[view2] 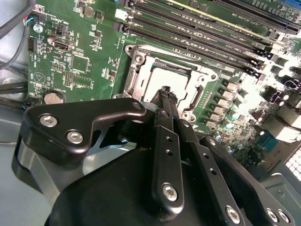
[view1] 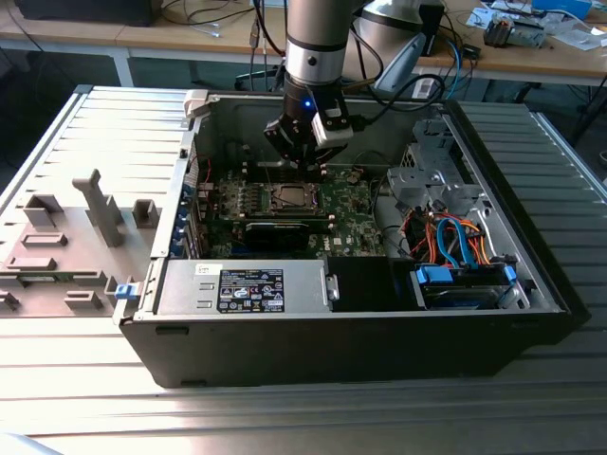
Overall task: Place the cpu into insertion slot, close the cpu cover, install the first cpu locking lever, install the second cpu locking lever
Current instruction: 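Install the first cpu locking lever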
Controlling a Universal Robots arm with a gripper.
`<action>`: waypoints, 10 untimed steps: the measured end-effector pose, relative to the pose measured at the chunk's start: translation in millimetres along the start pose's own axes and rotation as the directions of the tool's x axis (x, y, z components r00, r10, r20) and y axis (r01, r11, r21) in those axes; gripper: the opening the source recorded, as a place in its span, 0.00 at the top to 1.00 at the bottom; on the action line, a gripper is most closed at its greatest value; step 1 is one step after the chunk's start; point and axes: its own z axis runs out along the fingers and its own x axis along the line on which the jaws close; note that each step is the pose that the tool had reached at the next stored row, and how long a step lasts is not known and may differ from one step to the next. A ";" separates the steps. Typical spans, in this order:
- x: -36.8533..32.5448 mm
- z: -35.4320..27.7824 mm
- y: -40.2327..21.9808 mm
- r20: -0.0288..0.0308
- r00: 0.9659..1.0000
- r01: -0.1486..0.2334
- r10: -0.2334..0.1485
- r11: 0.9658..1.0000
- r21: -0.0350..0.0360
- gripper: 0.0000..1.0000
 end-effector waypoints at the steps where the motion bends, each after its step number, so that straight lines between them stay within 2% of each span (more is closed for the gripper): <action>1: 0.0 0.0 0.0 0.000 1.000 0.002 -0.002 1.000 0.000 0.89; 10: 0.0 0.0 0.0 0.000 1.000 0.014 -0.014 1.000 0.000 0.89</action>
